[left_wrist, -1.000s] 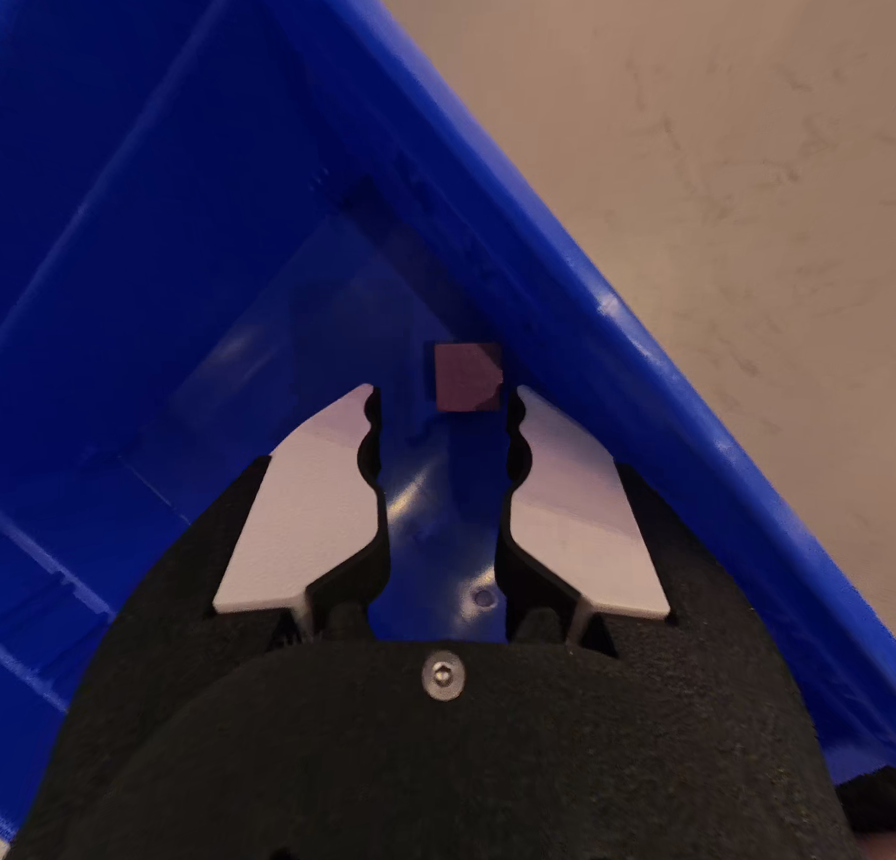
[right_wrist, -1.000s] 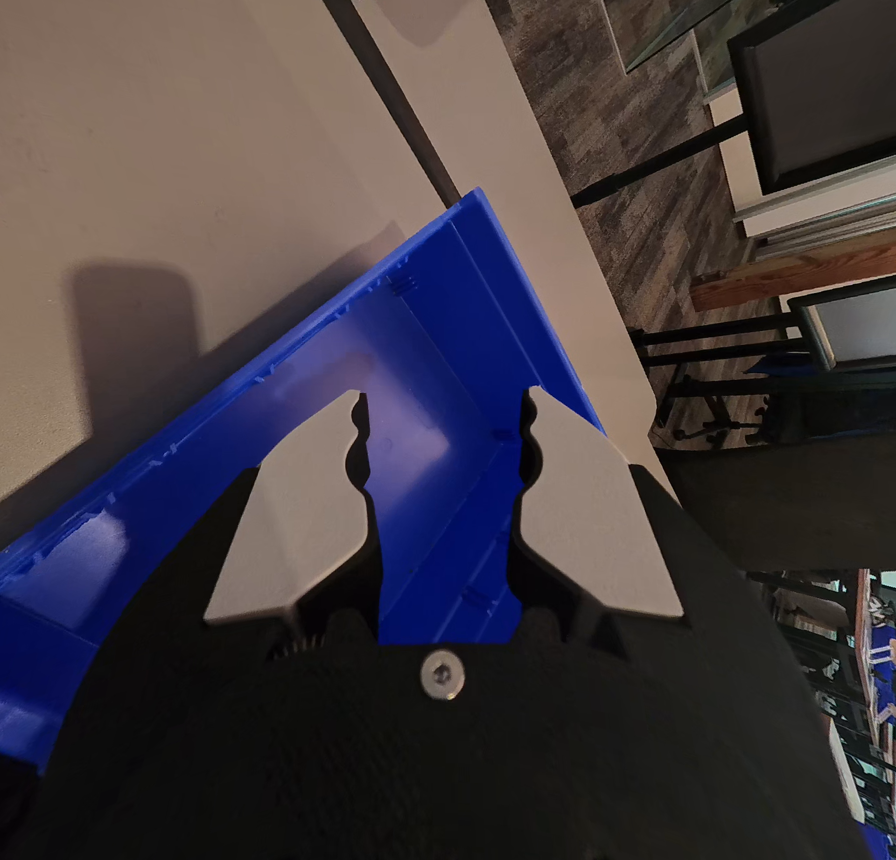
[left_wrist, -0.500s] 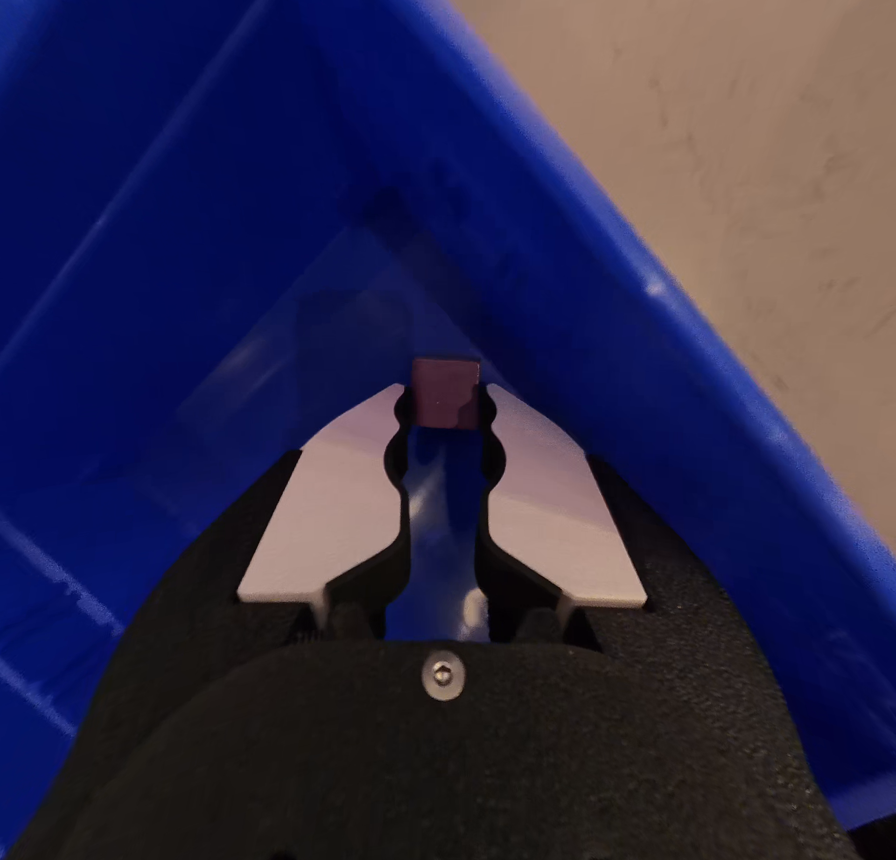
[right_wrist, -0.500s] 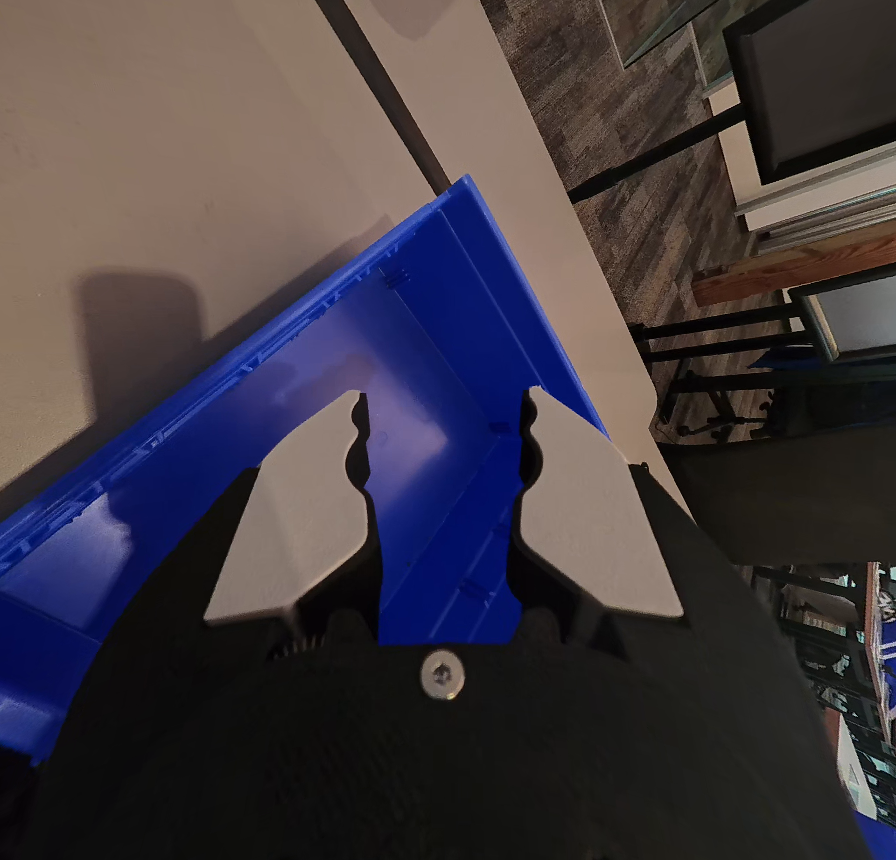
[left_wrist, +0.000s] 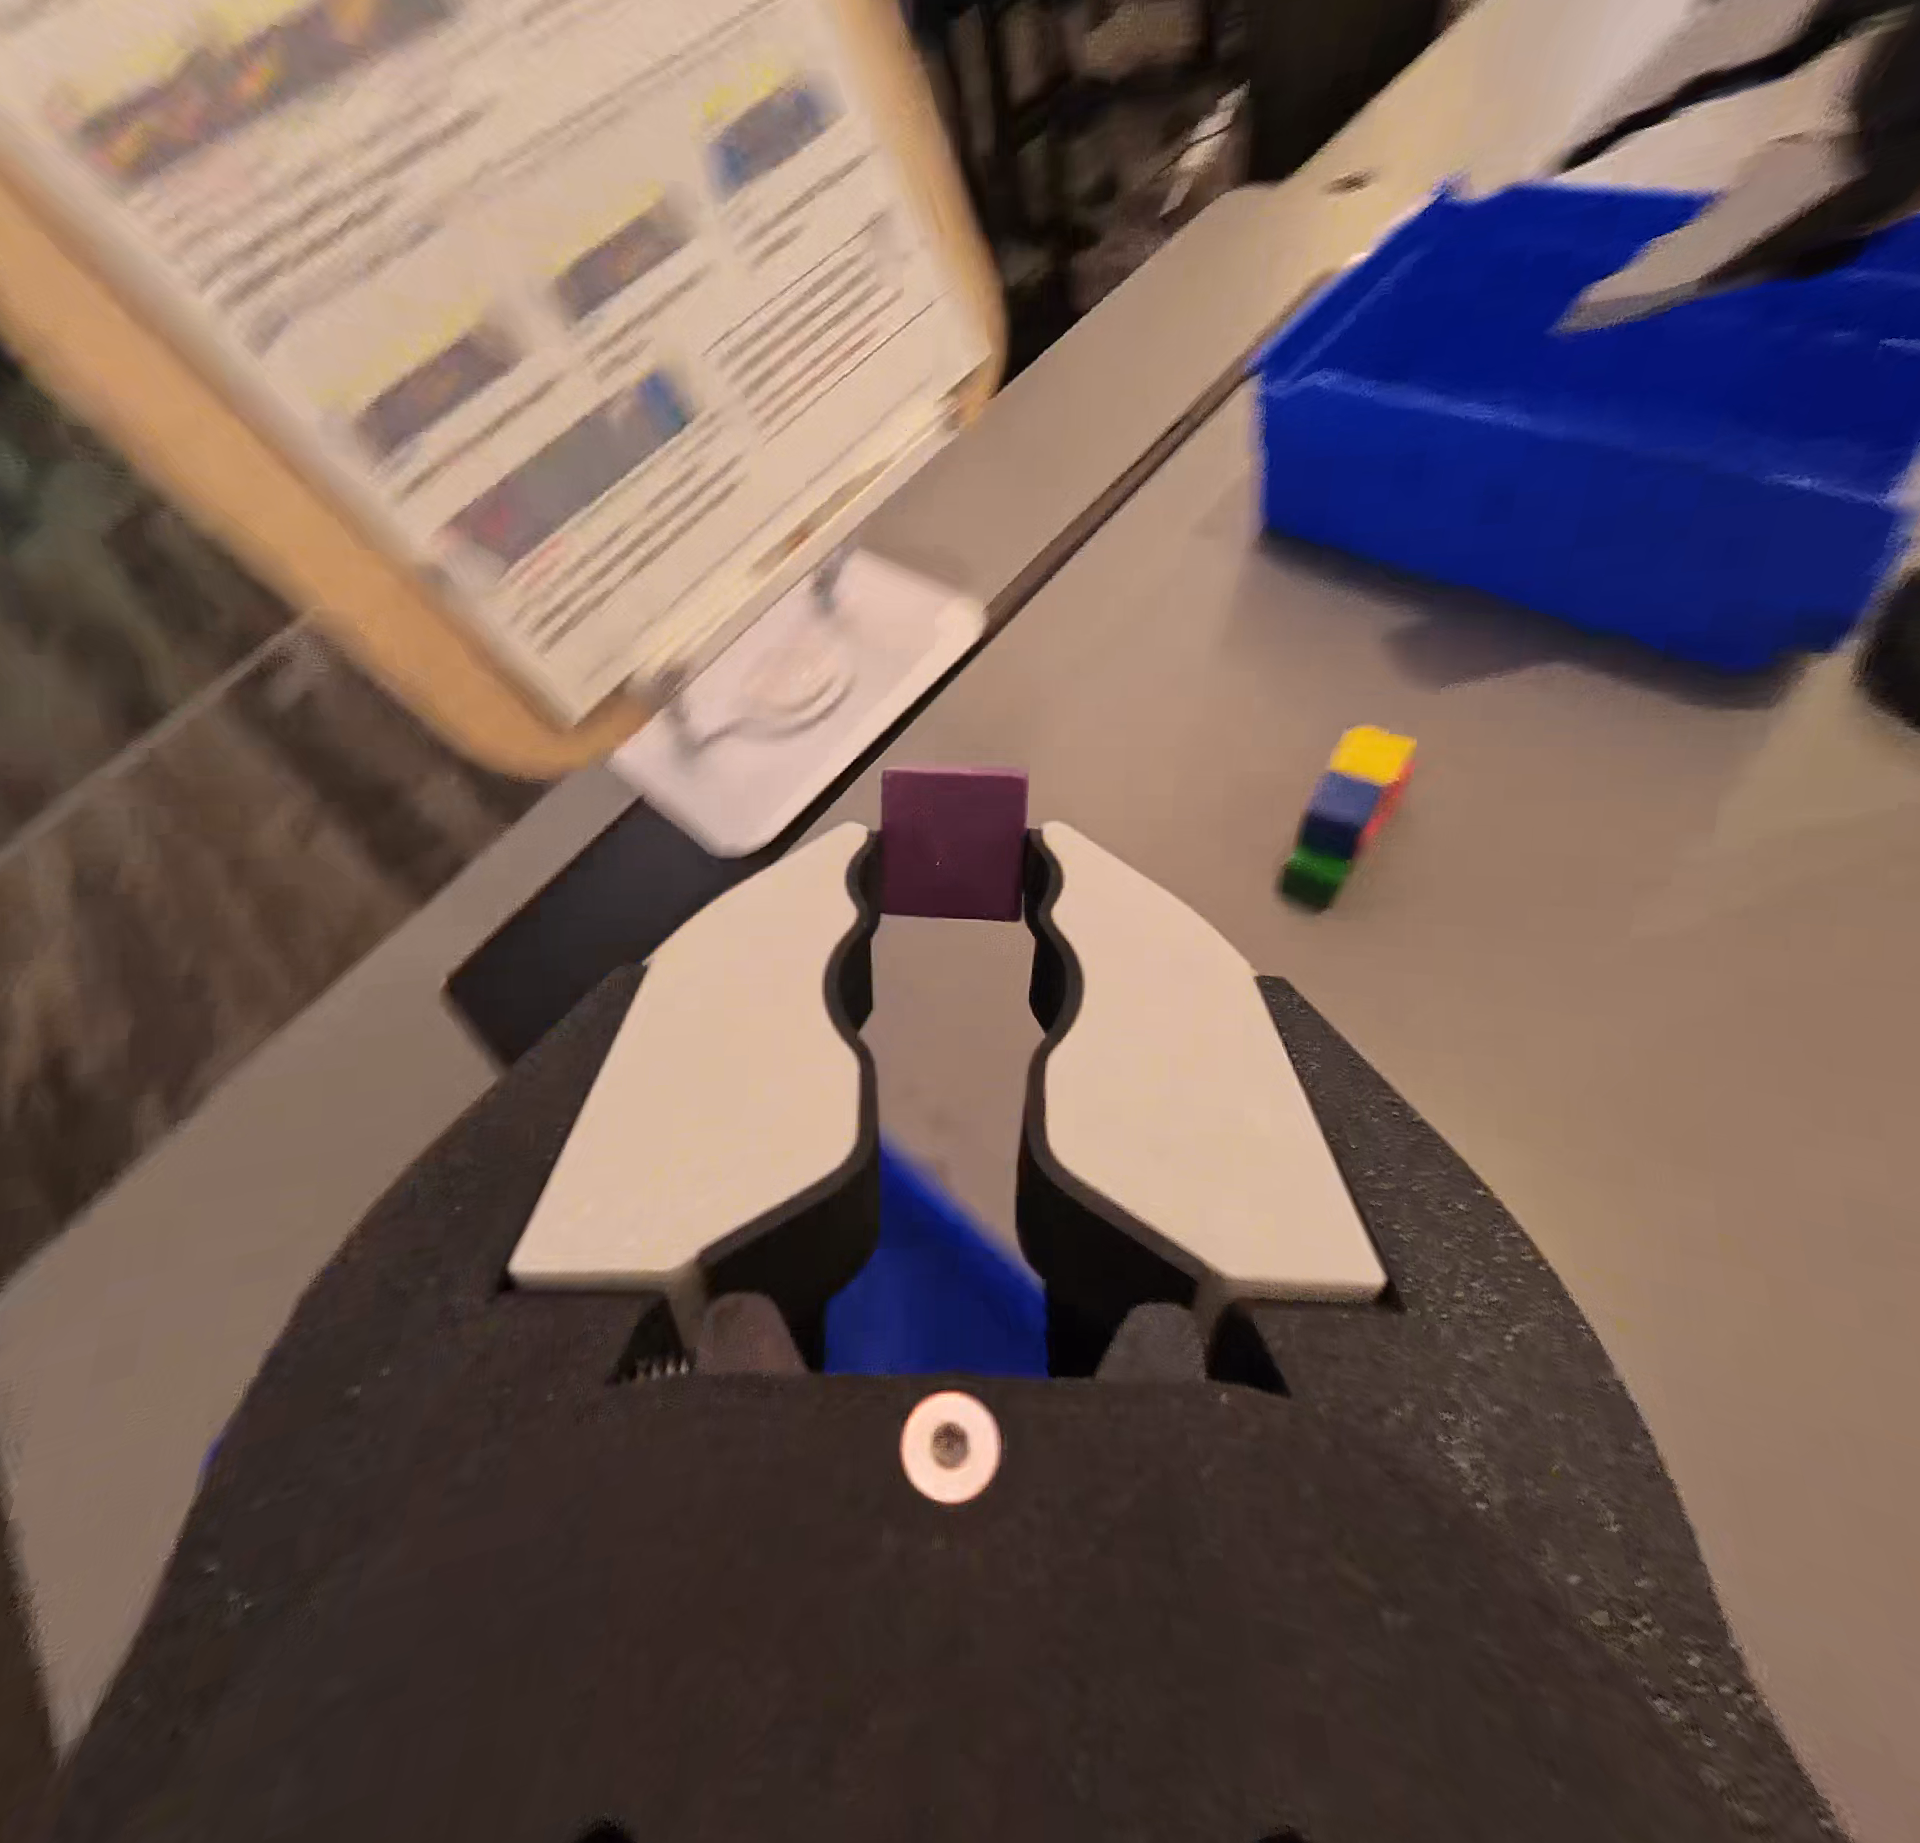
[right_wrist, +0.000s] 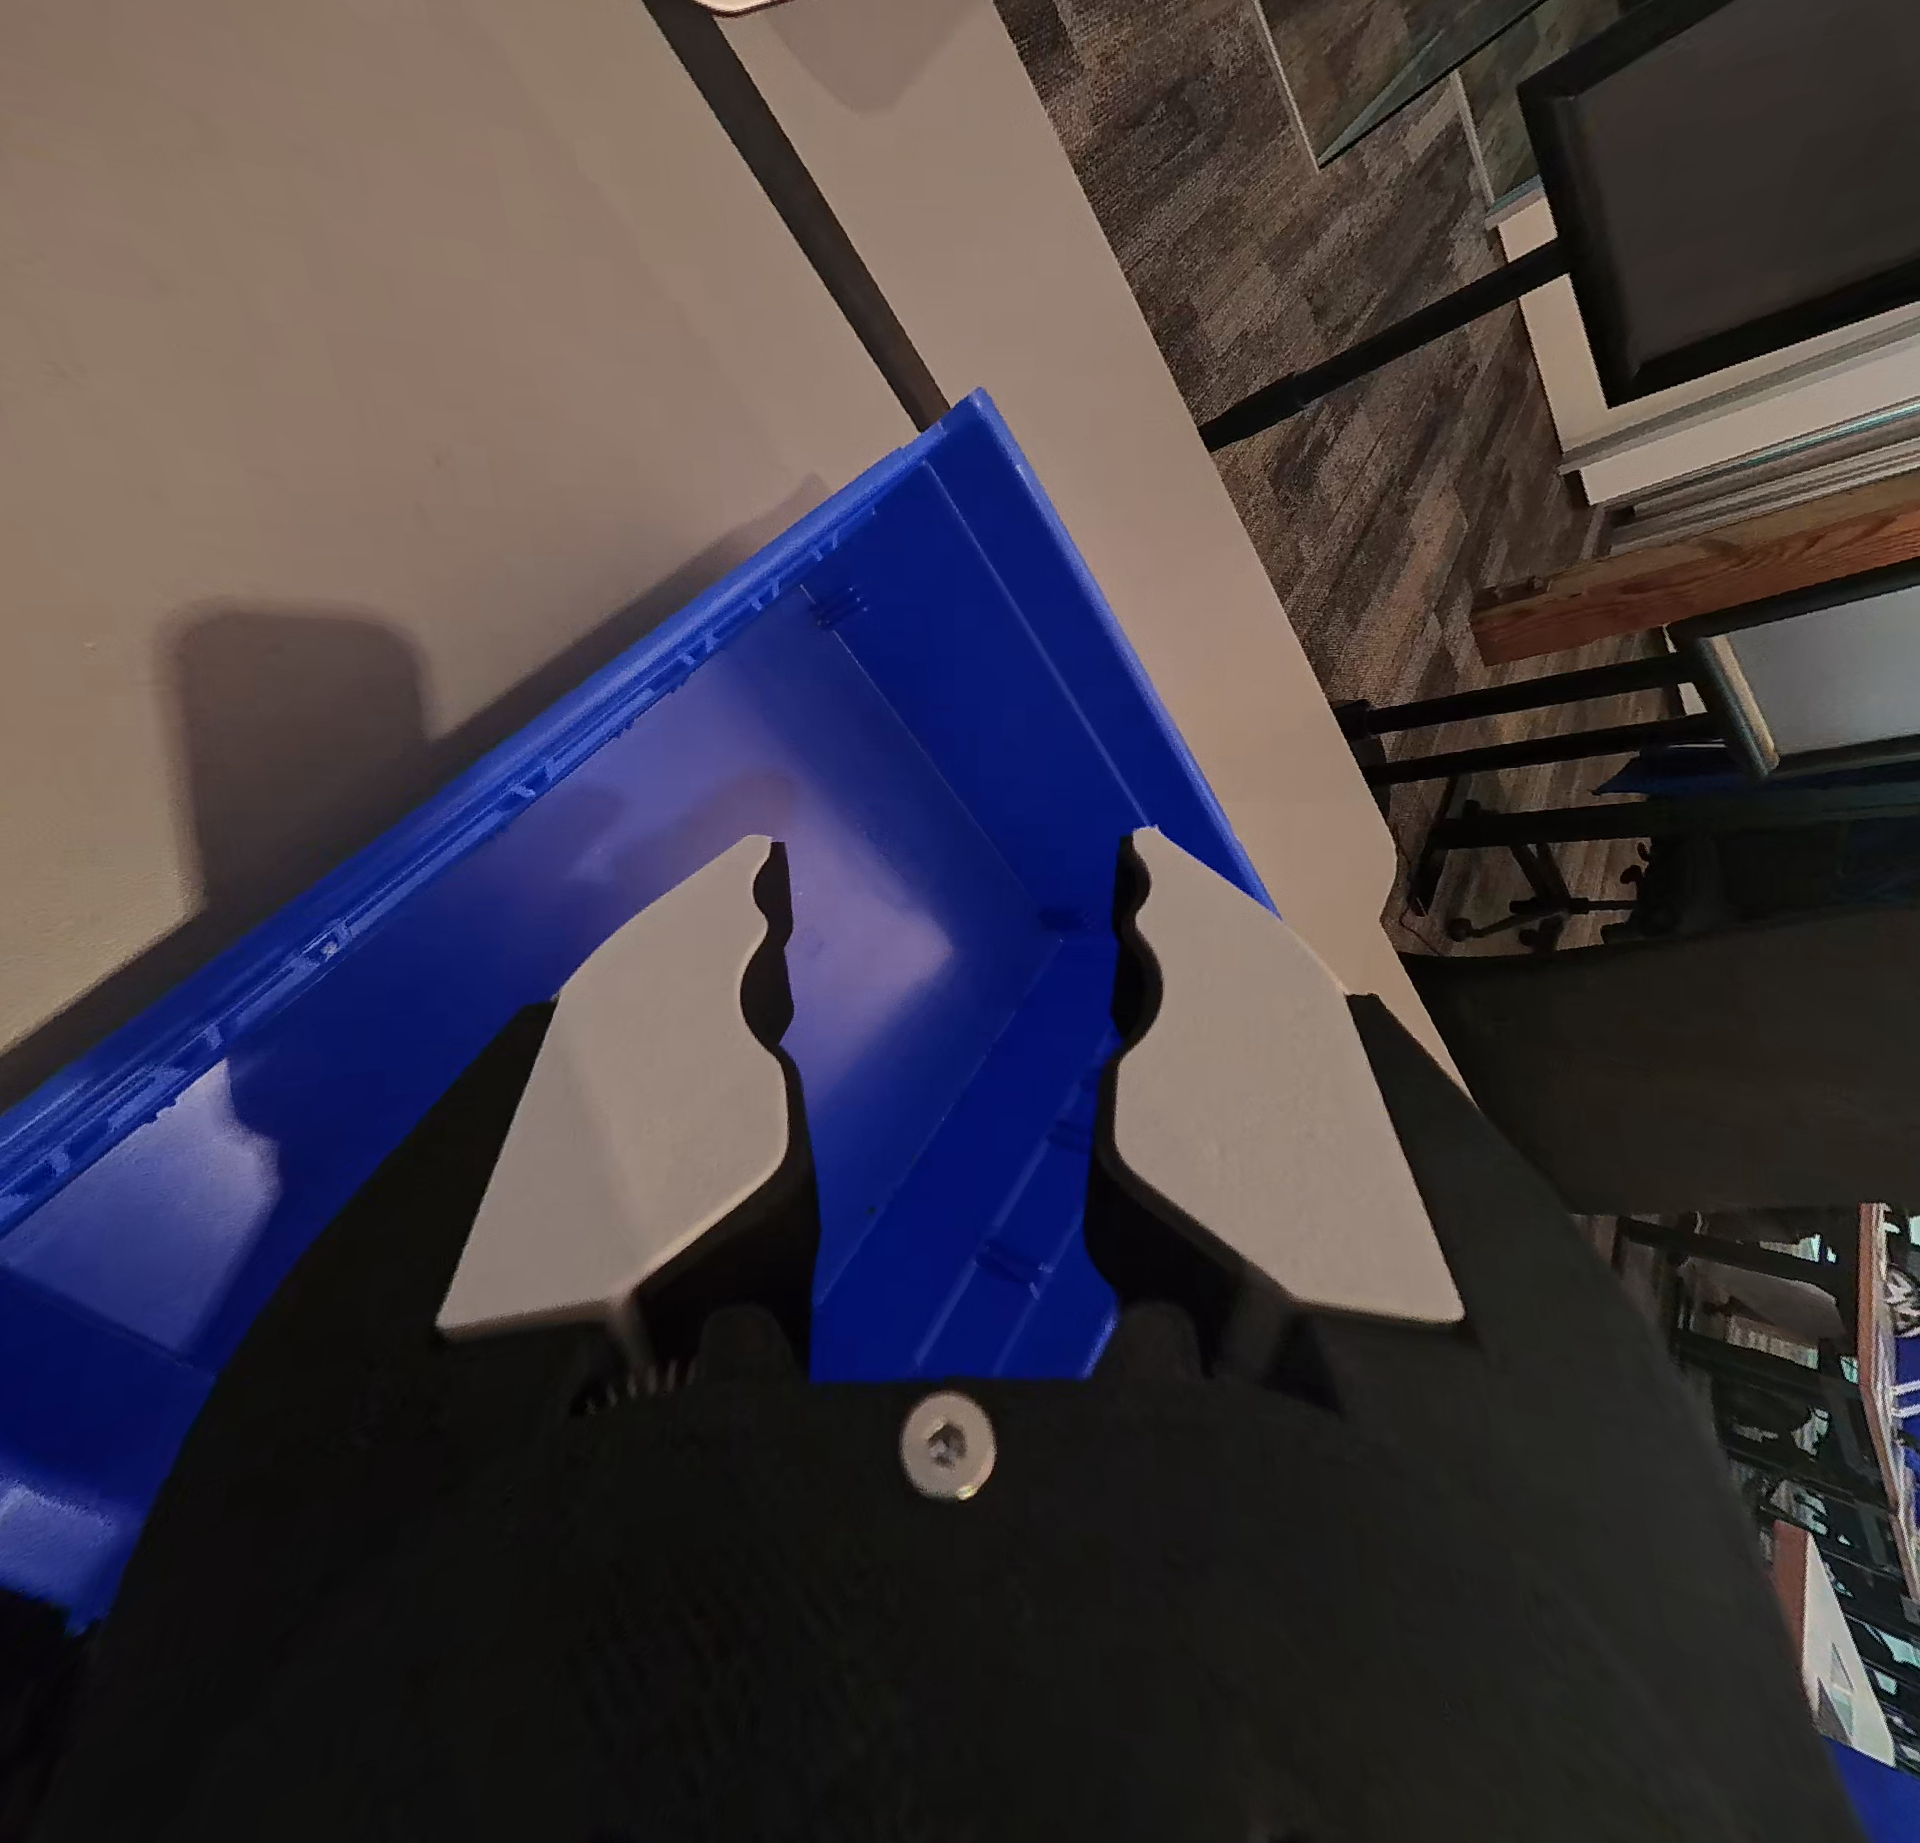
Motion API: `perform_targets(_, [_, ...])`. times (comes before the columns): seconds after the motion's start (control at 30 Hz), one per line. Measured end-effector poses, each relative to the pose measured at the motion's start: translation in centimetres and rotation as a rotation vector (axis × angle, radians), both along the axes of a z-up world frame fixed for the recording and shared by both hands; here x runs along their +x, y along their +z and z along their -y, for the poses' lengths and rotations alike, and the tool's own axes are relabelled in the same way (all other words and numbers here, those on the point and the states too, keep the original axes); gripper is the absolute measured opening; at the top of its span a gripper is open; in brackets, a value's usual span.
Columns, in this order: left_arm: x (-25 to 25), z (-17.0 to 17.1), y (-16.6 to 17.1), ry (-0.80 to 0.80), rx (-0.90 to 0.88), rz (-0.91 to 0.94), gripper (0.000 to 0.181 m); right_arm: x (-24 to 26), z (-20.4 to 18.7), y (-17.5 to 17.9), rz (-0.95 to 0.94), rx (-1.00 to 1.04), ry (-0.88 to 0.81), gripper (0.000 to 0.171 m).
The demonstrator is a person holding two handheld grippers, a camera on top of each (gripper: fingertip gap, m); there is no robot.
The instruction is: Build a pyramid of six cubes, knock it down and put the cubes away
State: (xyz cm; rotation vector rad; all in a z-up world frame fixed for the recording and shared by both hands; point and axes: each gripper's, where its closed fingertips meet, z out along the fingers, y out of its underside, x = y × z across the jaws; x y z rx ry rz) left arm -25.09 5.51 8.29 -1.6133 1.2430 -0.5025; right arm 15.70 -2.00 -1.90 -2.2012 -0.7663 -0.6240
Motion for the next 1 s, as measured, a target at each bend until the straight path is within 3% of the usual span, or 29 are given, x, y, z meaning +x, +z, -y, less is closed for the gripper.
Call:
perform_targets(0.1, [6.5, 3.8, -0.9, -0.171, 0.047, -0.064, 0.026, 0.2, 0.2, 0.4, -0.005, 0.013, -0.002, 0.062])
perform_targets(0.2, [11.6, 5.9, -4.6, -0.276, 0.034, -0.185, 0.026, 0.5, 0.4, 1.0, -0.018, 0.034, -0.006, 0.062])
perform_targets(0.37, [15.4, 5.5, -11.9, -0.309, -0.032, -0.383, 0.026, 1.1, 0.9, 1.7, -0.035, 0.057, -0.016, 0.062])
perform_targets(0.47, [16.2, 5.5, -14.3, -0.324, -0.106, -0.417, 0.026, 1.5, 1.2, 2.0, -0.051, 0.069, -0.023, 0.061])
perform_targets(1.0, [17.8, 5.8, -17.0, -0.395, -0.147, -0.539, 0.026, 2.1, 1.5, 1.5, -0.054, 0.03, -0.033, 0.061])
